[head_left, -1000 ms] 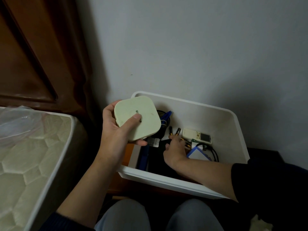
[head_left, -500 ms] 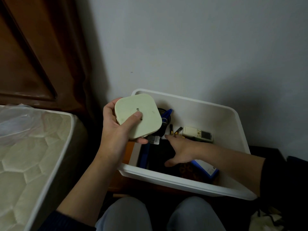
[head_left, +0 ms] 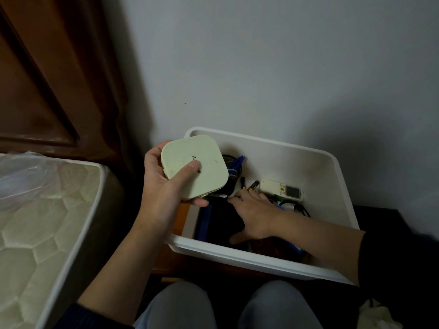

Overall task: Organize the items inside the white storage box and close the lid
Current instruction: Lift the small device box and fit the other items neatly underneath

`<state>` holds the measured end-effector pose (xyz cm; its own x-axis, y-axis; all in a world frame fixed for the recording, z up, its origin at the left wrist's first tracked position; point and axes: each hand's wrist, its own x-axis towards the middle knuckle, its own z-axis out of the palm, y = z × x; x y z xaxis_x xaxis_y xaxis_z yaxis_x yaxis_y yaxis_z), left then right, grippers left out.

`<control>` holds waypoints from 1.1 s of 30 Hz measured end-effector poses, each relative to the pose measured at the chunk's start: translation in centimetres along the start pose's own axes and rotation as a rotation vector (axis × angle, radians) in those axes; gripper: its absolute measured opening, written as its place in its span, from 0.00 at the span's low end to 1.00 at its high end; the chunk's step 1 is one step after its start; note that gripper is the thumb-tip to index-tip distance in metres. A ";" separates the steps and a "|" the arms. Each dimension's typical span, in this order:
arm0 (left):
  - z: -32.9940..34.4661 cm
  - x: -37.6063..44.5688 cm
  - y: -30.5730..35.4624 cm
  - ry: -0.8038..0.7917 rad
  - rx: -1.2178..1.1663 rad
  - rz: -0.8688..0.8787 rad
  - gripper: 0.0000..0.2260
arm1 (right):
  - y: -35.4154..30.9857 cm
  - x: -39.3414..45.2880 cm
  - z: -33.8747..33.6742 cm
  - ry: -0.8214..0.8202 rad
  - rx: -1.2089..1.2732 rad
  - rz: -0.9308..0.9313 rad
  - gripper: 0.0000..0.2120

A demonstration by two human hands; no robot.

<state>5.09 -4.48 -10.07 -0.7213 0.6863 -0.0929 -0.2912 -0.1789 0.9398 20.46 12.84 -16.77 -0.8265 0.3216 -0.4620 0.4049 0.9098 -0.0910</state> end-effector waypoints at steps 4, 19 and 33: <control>0.1 -0.1 0.1 0.007 0.008 0.000 0.27 | -0.9 0.2 0.6 0.052 0.025 -0.004 0.53; 0.3 -0.1 0.5 0.072 -0.086 0.002 0.26 | -2.7 -0.3 0.2 -0.083 -0.111 -0.032 0.52; 0.4 -0.2 0.3 -0.027 0.043 -0.041 0.26 | 0.2 -2.4 -7.2 0.031 0.621 0.057 0.14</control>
<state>5.42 -4.36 -9.61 -0.6920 0.7113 -0.1234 -0.2925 -0.1200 0.9487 19.72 14.17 -9.35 -0.8040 0.3812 -0.4563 0.5929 0.5720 -0.5668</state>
